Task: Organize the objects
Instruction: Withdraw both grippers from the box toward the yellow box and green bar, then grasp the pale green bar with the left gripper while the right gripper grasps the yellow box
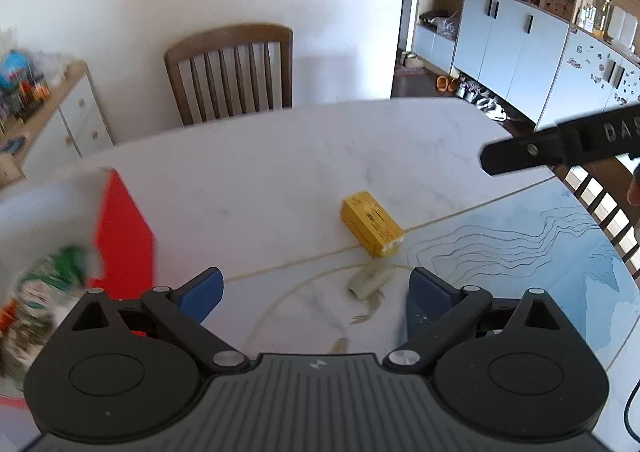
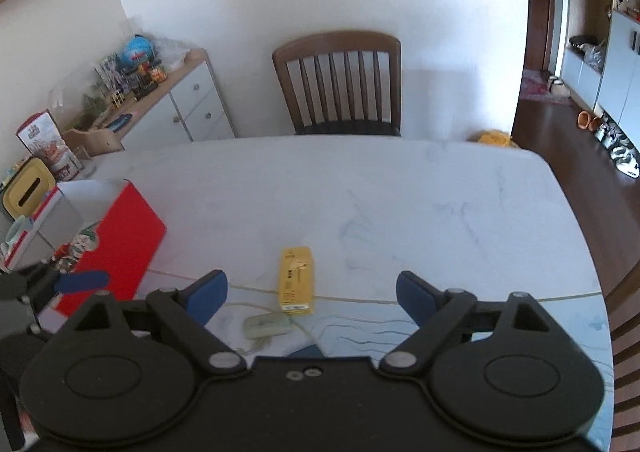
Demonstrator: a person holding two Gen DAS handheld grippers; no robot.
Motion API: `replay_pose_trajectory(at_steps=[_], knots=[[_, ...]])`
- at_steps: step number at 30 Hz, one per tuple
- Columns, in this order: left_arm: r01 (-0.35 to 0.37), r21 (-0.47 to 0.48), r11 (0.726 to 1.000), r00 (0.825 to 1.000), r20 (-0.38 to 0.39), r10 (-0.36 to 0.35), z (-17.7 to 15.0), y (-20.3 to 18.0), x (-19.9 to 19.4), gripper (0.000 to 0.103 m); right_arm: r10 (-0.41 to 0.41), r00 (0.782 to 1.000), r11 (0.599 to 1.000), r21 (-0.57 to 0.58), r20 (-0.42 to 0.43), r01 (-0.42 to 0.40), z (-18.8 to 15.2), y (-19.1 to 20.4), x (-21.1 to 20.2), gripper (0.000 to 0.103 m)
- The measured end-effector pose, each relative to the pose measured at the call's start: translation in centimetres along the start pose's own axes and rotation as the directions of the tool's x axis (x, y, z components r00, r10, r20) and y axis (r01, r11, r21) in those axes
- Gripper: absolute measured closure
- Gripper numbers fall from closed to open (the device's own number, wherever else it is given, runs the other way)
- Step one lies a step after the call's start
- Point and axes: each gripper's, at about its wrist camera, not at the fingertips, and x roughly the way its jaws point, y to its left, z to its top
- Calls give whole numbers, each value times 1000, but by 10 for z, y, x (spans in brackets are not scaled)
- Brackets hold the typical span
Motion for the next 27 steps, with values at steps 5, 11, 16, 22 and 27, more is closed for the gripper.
replay_pose_trajectory(at_steps=[5,11,16,22,27], knots=[[-19,-27,999,999,-37,18,-9,-12,33,3,19,997,999,-39,-69,-22,2,-1,33,12],[-39,-64,997,998,-58,35,-13,-22,63,3,25,992,997,-67,-127,-33,6,1,71,12],[-43,-75,996,997,-60,39,-14,-32,80,3,30,985,996,-78,-172,-44,9,1,99,12],[-80,-82,993,996,-50,76,-16,-40,96,3,30,974,993,-105,-225,-55,8,4,128,14],[-102,-76,992,994,-52,99,-22,-48,105,3,34,967,990,-121,-253,-66,7,8,147,16]])
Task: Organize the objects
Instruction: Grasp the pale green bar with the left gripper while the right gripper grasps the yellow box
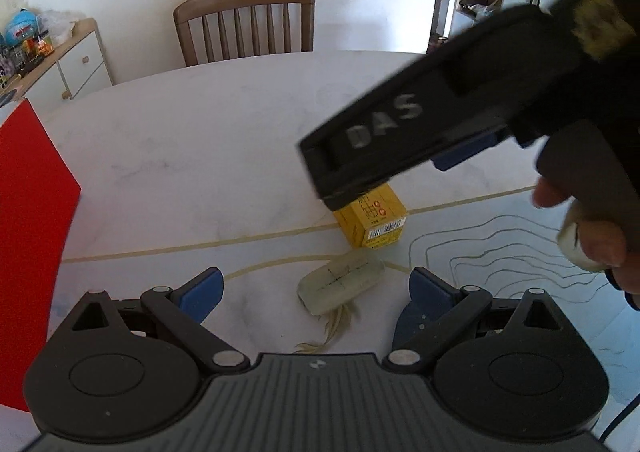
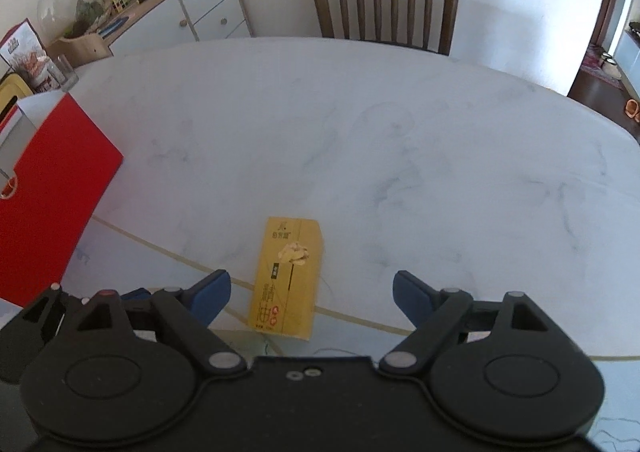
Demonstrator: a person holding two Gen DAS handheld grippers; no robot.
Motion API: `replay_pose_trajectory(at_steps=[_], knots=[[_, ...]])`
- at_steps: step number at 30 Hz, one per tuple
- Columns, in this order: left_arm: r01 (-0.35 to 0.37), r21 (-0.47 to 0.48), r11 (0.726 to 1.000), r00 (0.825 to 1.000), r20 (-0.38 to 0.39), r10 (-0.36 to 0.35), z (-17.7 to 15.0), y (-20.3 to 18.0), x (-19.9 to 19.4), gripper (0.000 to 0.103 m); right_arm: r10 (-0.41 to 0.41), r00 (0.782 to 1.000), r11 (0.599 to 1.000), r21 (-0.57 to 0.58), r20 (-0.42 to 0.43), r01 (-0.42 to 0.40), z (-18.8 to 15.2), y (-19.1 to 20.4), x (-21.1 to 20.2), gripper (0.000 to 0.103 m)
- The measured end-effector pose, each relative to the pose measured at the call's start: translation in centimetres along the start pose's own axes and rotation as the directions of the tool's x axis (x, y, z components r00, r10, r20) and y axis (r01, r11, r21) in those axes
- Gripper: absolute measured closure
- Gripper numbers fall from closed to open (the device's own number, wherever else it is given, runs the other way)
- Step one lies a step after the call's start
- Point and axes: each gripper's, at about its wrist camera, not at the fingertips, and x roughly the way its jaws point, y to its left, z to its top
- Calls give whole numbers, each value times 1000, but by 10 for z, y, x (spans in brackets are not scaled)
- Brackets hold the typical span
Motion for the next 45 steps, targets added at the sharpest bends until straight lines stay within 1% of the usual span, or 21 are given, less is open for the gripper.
replay_pose_trajectory(at_steps=[1,4,6,8,12,14,15,17,18,19,23,24,25,26,29,36,40,42,45], knots=[[-9,3,1000,1000,1,9,-1,-2,1,4,-1,1000,1000,-4,-4,1,0,1,3,17],[-33,2,999,999,2,33,-1,-5,6,4,-1,1000,1000,-14,-14,1,0,2,9,22],[-44,5,999,999,7,44,-1,-7,6,8,-4,1000,1000,-19,-18,4,-1,4,13,23],[-53,8,999,999,5,53,-2,-8,7,18,-7,1000,1000,-27,-21,6,-1,6,17,23],[-45,7,999,999,13,45,-3,-12,5,28,-20,1000,998,-62,-24,18,0,11,22,27],[-34,8,999,999,12,34,-3,-15,4,36,-20,999,997,-71,-27,18,0,13,23,30],[-28,8,1000,1000,11,28,-3,-15,3,38,-19,999,997,-73,-29,17,-1,13,24,30],[-16,3,1000,1000,9,16,-3,-16,2,48,-25,999,997,-75,-25,23,-1,14,23,34],[-9,0,1000,1000,8,9,-2,-16,1,50,-22,1000,997,-75,-22,20,0,13,23,36],[-1,0,1000,1000,7,1,-2,-16,1,55,-21,1000,997,-74,-20,20,0,13,22,39],[1,9,1000,1000,6,-1,-3,-18,-1,55,-38,999,996,-76,-12,37,-2,15,23,49],[0,11,1000,1000,6,0,-3,-18,-1,55,-38,999,996,-75,-10,38,-3,15,23,50],[-3,14,1000,1000,6,3,-4,-18,-2,56,-34,999,997,-73,-7,33,-3,15,22,54],[-6,15,1000,1000,6,5,-4,-18,-2,56,-35,999,997,-71,-2,35,-4,16,22,61],[-7,11,1000,1000,-2,7,-4,-18,-4,56,-47,999,997,-66,13,48,-7,17,21,72],[-20,-7,1000,1000,-18,20,-5,-12,-9,56,-69,997,997,-44,37,70,-13,13,15,74],[-19,-30,999,1000,-25,18,-5,-6,-15,56,-65,997,998,-22,51,66,-18,6,4,74],[-23,-37,999,999,-28,22,-8,-10,-23,56,-68,996,998,-16,55,69,-22,3,-2,74],[-23,-56,998,999,-34,21,-2,-1,-29,56,-69,996,998,-9,61,69,-29,-1,-15,74]])
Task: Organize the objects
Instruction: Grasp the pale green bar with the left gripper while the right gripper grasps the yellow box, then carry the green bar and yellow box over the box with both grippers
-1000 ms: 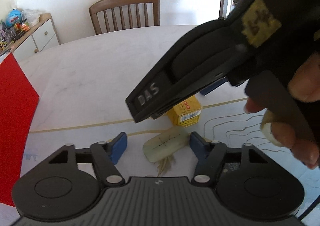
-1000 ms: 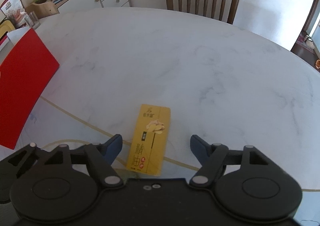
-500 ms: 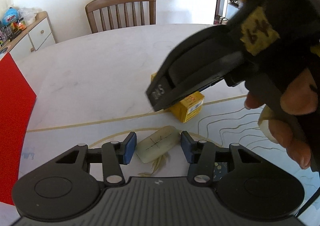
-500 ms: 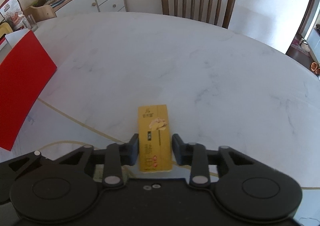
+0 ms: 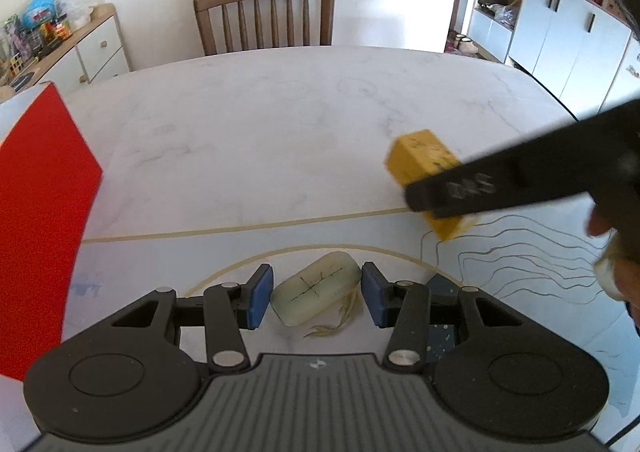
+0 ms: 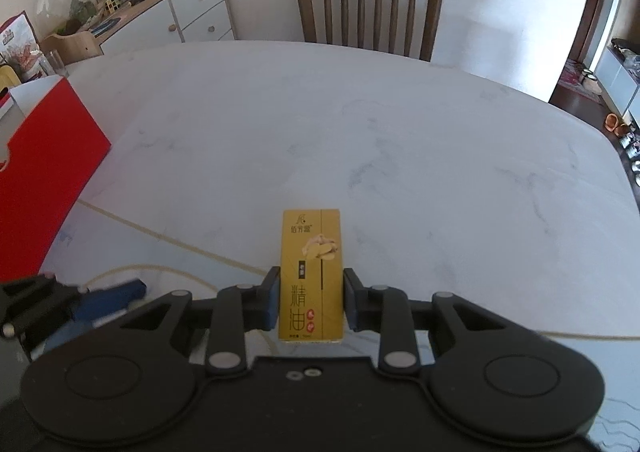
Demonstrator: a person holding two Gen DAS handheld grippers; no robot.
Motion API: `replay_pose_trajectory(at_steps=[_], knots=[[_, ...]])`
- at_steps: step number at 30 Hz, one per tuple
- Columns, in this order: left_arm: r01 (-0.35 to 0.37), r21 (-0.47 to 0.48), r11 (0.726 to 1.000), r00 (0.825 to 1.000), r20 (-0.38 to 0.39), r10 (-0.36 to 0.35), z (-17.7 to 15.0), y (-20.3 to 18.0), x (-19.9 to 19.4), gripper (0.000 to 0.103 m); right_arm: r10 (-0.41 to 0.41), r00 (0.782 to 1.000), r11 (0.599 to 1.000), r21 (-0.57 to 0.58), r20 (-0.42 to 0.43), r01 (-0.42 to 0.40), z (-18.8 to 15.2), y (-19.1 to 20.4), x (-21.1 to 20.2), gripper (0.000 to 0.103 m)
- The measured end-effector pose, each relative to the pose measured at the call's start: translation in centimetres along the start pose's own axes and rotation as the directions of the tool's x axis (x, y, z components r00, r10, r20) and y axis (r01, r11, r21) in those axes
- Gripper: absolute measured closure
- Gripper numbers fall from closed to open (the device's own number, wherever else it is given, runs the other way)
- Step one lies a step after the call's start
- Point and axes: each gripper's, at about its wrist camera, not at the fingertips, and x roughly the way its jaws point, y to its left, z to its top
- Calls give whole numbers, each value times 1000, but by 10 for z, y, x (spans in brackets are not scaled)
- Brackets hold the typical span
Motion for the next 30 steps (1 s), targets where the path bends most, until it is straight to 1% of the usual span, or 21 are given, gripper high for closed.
replay_pose_trajectory(at_steps=[4,8,15,24,30], knots=[[7,-26,1000,1000,-1,-7,9,12,-9,56,5,1000,1000,8,14,-5,-8,-4,-21,74],[18,-54,998,1000,6,-17,11,22,-25,56,9,999,1000,12,45,-10,-16,-1,-44,74],[47,-88,995,999,31,-45,19,43,-53,56,42,995,999,9,89,-43,-28,16,-83,74],[91,-97,991,994,69,-85,21,79,-96,56,76,991,997,-25,113,-74,-28,62,-120,74],[94,-99,991,992,88,-85,18,118,-129,56,96,988,995,-52,125,-90,-23,101,-138,74]])
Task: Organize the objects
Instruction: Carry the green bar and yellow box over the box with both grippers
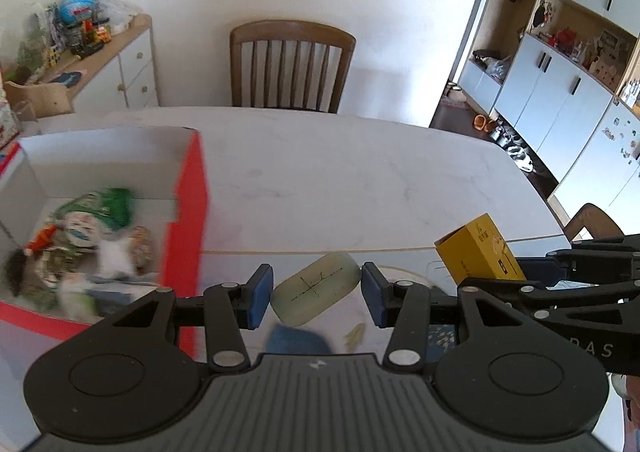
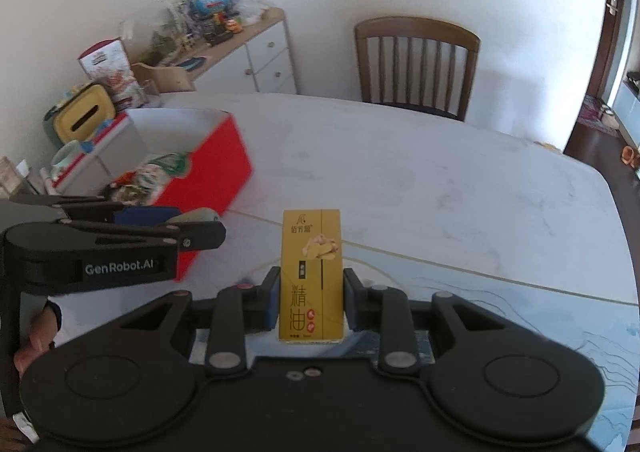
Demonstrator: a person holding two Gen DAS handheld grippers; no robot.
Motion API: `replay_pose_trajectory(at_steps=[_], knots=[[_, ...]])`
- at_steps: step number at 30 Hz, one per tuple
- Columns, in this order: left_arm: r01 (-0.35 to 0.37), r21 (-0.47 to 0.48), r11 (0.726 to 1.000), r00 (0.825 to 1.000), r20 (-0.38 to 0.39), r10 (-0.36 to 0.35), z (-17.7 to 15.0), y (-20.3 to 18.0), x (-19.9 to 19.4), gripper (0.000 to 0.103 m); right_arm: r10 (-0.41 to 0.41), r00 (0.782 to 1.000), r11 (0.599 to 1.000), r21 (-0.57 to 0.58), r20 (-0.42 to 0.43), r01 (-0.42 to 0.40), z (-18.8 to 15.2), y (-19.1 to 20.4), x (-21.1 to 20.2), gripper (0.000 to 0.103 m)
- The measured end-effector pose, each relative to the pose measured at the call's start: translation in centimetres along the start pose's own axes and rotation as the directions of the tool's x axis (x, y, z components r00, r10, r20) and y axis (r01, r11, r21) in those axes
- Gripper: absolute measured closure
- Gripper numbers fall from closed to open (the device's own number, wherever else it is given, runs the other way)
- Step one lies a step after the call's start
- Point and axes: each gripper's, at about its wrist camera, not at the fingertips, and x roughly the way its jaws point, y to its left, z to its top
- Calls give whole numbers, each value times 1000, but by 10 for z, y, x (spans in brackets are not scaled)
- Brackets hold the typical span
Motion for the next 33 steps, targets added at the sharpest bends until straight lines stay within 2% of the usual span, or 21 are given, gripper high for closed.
replay_pose_trajectory(at_steps=[7,16,25,33], knots=[[-25,-7,1000,999,23,25,4,54,-32,56,17,1000,998,-55,8,-16,18,60,1,74],[-66,-20,998,997,49,67,7,122,-53,56,40,999,992,-124,36,-36,37,129,11,74],[-102,-15,995,993,62,103,15,178,-59,56,64,997,984,-168,47,-56,54,181,32,74],[-143,-26,989,987,64,144,23,220,-53,56,71,997,980,-189,39,-63,69,209,57,74]])
